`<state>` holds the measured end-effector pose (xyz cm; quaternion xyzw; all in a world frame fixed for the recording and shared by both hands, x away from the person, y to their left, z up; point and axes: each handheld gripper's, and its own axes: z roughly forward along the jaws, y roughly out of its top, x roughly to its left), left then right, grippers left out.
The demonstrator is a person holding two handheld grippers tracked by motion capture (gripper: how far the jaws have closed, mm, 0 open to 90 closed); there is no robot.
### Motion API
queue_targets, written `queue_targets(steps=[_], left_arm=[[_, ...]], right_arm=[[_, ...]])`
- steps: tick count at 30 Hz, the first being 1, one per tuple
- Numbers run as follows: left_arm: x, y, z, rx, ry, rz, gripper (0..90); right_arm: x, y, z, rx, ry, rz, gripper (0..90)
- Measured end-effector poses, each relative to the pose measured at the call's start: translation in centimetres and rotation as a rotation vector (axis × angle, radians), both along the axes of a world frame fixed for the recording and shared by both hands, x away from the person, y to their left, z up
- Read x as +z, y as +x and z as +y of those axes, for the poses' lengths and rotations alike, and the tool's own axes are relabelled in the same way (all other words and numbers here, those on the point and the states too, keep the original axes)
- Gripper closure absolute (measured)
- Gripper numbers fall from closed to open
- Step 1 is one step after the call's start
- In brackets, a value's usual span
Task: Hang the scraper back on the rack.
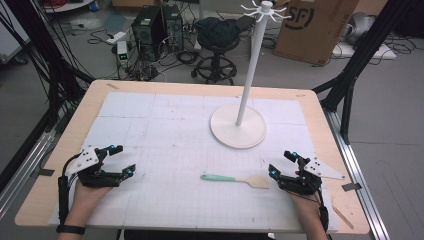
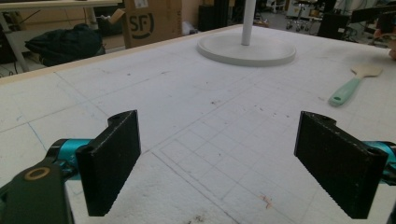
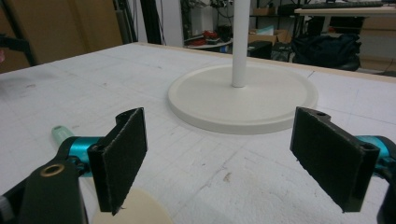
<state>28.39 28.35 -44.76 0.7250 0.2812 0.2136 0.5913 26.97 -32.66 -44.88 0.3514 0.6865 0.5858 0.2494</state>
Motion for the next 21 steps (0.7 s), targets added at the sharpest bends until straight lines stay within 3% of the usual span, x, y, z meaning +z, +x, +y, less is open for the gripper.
queue_targets(steps=[6, 7, 8, 12, 13, 15, 21], left_arm=[[0.0, 0.0, 0.1, -0.002, -0.005, 0.005, 14.9], [0.0, 0.1, 0.1, -0.001, -0.005, 0.006, 14.9], [0.0, 0.1, 0.0, -0.001, -0.007, 0.006, 14.9], [0.0, 0.1, 0.1, 0.000, -0.012, 0.009, 15.0], [0.0, 0.1, 0.1, 0.000, -0.010, 0.008, 15.0], [0.0, 0.1, 0.1, -0.004, -0.010, 0.009, 15.0], [-0.1, 0.0, 0.0, -0.007, 0.001, 0.004, 15.0]], right_arm=[[0.1, 0.4, 0.1, 0.072, -0.013, 0.024, 15.3], [0.4, 0.6, 0.4, 0.118, -0.044, 0.033, 15.3], [0.4, 0.6, 0.4, 0.118, -0.044, 0.033, 15.3], [1.2, 0.8, 1.2, 0.222, -0.060, 0.040, 15.8], [1.4, 1.0, 1.8, 0.278, -0.092, 0.058, 20.2], [1.5, 1.1, 2.1, 0.302, -0.109, 0.055, 21.9], [1.5, 1.9, 3.6, 0.406, -0.168, 0.105, 25.8]])
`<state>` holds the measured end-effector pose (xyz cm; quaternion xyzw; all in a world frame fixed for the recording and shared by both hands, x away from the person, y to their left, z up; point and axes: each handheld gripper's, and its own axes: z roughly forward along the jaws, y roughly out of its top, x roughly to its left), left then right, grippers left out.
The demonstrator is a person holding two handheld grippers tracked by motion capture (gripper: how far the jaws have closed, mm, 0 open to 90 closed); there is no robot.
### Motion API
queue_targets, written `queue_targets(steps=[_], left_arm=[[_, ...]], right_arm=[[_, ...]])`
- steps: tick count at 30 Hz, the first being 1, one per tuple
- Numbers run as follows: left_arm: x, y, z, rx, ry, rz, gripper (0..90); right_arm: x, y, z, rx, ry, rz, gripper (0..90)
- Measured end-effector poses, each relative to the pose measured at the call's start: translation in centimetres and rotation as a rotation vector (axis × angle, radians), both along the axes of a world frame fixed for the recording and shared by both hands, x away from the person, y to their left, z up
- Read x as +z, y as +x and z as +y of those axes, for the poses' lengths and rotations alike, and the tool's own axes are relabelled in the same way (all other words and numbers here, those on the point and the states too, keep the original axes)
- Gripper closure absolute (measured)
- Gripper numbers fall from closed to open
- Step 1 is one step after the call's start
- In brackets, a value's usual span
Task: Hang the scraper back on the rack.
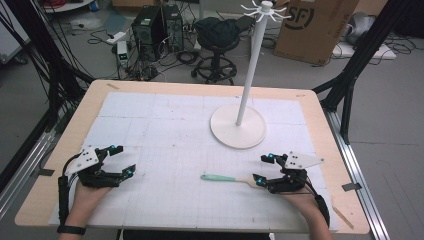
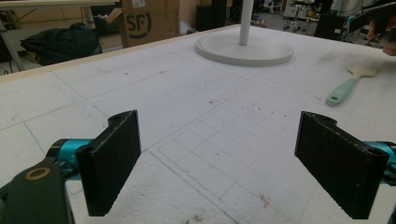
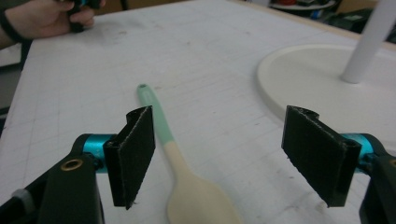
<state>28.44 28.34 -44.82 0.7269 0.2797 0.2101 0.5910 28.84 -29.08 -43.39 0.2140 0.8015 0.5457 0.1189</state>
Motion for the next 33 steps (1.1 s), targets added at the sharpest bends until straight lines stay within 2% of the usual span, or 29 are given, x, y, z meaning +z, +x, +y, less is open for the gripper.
queue_targets(steps=[1, 3, 7, 11, 12, 13, 16, 19, 22, 27, 31, 33], left_arm=[[0.0, 0.0, 0.0, 0.000, 0.001, 0.001, 15.0], [0.0, 0.0, 0.0, 0.000, 0.001, 0.001, 15.0], [0.0, 0.0, 0.0, 0.002, 0.001, 0.001, 15.0], [0.0, 0.0, 0.0, 0.005, 0.002, 0.002, 15.2], [0.0, 0.0, 0.0, 0.005, 0.004, 0.003, 15.2], [0.0, 0.0, 0.0, 0.006, 0.004, 0.002, 15.2], [0.0, 0.0, -0.1, 0.005, 0.007, 0.001, 15.3], [0.0, 0.0, -0.1, 0.006, 0.010, 0.001, 15.4], [0.0, 0.0, -0.1, 0.006, 0.009, 0.000, 15.5], [0.0, 0.0, -0.1, 0.006, 0.011, -0.001, 15.6], [0.0, 0.0, -0.1, 0.007, 0.013, -0.001, 15.7], [0.0, 0.0, -0.1, 0.005, 0.015, -0.001, 15.8]], right_arm=[[0.0, 0.2, 0.5, 0.039, -0.021, 0.013, 29.1], [0.0, 0.3, 0.8, 0.058, -0.032, 0.018, 29.2], [-0.2, 0.7, 1.9, 0.106, -0.077, 0.042, 27.6], [-0.3, 1.1, 3.0, 0.133, -0.131, 0.045, 28.6], [-0.5, 1.3, 3.6, 0.160, -0.162, 0.060, 32.1], [-0.5, 1.3, 3.6, 0.160, -0.162, 0.060, 32.1], [-0.7, 1.7, 4.4, 0.204, -0.208, 0.078, 38.7], [-1.0, 2.0, 5.1, 0.225, -0.265, 0.100, 44.0], [-1.4, 2.2, 5.4, 0.241, -0.300, 0.118, 51.1], [-1.4, 2.6, 5.3, 0.239, -0.313, 0.114, 61.0], [-1.4, 2.3, 5.5, 0.261, -0.332, 0.083, 68.6], [-1.4, 2.2, 5.5, 0.265, -0.332, 0.092, 72.6]])
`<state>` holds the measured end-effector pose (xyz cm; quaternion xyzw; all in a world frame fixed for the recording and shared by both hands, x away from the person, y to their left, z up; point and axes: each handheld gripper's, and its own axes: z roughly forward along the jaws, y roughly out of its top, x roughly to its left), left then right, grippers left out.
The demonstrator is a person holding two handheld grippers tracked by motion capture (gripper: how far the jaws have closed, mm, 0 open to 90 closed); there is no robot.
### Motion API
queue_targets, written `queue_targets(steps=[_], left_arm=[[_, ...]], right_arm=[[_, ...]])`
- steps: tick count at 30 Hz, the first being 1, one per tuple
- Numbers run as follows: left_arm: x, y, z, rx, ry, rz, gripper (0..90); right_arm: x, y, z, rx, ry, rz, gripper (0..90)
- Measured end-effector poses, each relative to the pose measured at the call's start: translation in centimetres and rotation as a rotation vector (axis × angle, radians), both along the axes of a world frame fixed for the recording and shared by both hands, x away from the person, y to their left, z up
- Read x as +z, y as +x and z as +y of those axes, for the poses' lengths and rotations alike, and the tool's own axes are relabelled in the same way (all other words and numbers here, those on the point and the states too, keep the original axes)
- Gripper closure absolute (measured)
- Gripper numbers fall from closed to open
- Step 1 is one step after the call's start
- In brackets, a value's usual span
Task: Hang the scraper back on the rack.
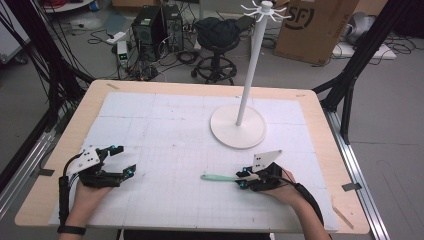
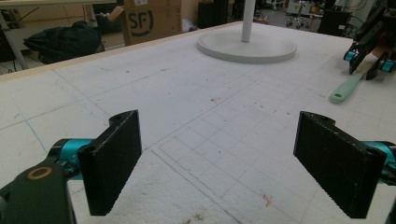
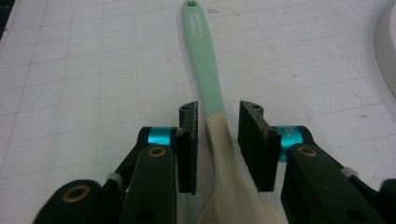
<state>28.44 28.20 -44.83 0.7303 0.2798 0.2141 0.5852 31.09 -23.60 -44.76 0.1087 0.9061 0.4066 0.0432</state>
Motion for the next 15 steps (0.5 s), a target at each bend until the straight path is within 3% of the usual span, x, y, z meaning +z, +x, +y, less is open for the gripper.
queue_targets(steps=[3, 15], left_arm=[[0.00, -0.02, 0.00, 0.001, 0.002, 0.000, 16.2], [0.00, -0.07, -0.04, 0.000, 0.006, -0.007, 17.3]], right_arm=[[-0.04, 0.01, -0.04, -0.015, 0.008, 0.020, 78.9], [0.03, -0.05, -0.10, -0.075, 0.030, 0.073, 81.5]])
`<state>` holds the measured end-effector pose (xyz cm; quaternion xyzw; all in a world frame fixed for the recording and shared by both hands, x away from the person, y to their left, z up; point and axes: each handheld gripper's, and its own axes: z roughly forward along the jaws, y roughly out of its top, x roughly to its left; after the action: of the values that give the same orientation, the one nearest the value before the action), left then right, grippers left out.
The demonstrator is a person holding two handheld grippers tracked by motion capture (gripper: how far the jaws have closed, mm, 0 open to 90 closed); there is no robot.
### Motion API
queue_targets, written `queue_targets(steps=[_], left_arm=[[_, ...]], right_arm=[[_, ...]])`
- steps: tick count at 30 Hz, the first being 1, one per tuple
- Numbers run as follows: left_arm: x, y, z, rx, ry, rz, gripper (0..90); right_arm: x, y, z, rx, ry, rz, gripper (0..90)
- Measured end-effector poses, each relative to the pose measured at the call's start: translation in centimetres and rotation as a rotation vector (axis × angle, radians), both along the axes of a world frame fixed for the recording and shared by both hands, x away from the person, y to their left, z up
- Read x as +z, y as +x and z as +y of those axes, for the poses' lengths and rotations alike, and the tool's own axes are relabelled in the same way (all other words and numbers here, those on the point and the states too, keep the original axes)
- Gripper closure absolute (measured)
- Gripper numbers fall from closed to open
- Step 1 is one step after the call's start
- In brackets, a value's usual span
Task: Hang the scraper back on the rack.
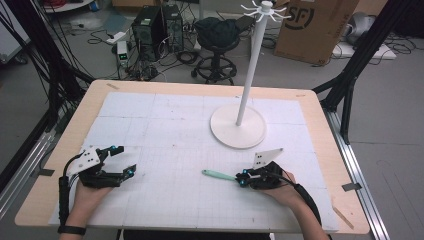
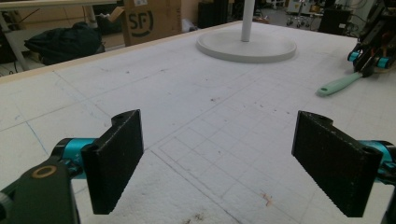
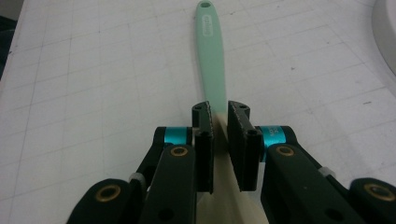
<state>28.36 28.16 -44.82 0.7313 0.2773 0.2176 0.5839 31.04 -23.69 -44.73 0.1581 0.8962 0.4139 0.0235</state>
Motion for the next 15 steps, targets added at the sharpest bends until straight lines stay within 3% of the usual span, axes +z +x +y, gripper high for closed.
queue_targets(steps=[4, 8, 12, 15], left_arm=[[0.0, 0.0, 0.0, 0.001, 0.000, -0.002, 17.4], [0.0, 0.0, 0.0, -0.004, 0.003, -0.005, 17.4], [0.0, 0.0, 0.0, -0.006, 0.001, -0.005, 17.2], [0.0, 0.0, 0.0, -0.007, 0.002, -0.004, 17.1]], right_arm=[[0.6, 0.0, -0.4, -0.043, 0.041, -0.015, 81.5], [1.9, 0.2, -1.5, -0.115, 0.115, -0.034, 81.6], [4.1, 0.3, -3.1, -0.186, 0.182, -0.023, 81.6], [6.3, 0.2, -4.2, -0.242, 0.194, -0.050, 81.5]])
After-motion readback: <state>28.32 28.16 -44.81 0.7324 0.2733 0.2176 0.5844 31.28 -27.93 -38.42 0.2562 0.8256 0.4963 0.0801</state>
